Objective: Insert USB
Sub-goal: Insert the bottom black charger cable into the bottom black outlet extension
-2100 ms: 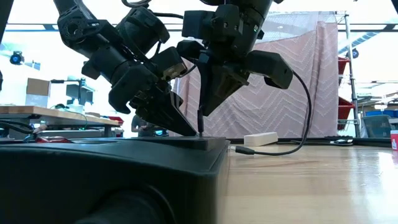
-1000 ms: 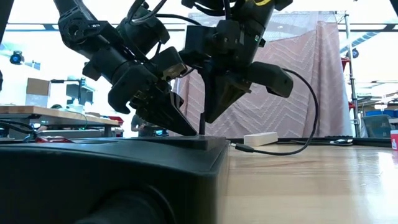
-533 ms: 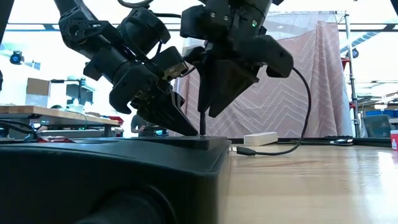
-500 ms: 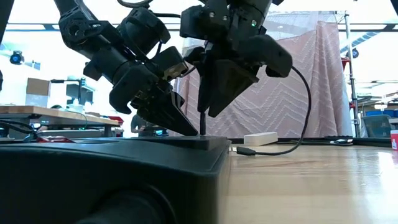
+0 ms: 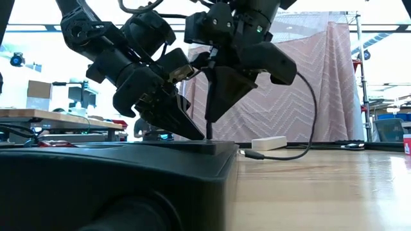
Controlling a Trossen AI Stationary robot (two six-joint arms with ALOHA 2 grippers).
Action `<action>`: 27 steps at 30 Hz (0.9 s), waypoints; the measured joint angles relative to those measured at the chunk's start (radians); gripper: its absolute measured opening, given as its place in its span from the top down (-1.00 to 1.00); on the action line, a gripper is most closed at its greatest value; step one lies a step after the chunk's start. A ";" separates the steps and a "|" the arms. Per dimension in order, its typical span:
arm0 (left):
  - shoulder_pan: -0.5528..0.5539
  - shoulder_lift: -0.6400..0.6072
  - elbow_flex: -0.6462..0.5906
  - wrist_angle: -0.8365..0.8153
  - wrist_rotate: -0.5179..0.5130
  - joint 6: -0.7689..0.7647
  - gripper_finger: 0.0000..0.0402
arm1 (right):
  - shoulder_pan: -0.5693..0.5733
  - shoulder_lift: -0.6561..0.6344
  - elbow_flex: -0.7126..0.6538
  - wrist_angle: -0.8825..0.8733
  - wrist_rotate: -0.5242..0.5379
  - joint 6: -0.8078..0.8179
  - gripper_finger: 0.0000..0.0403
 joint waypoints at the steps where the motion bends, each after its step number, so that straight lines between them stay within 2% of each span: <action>1: 0.000 0.000 0.000 0.000 0.000 0.000 1.00 | -0.001 0.000 -0.003 0.009 -0.002 0.001 0.96; 6: 0.000 0.000 -0.002 -0.002 0.000 -0.001 1.00 | -0.011 0.014 -0.017 0.050 -0.006 0.008 0.91; 10: 0.001 0.000 -0.004 -0.008 -0.006 -0.002 1.00 | -0.019 0.051 -0.022 0.055 -0.059 0.017 0.93; 17: 0.001 0.000 -0.009 -0.013 -0.010 0.002 1.00 | -0.019 0.060 -0.024 0.055 -0.064 0.006 0.91; 21: 0.001 0.000 -0.009 -0.012 -0.012 0.018 1.00 | -0.020 0.039 -0.029 0.056 -0.055 -0.019 0.78; 27: 0.002 0.000 -0.008 -0.003 -0.018 0.020 1.00 | -0.019 -0.025 -0.038 0.025 -0.022 -0.039 0.40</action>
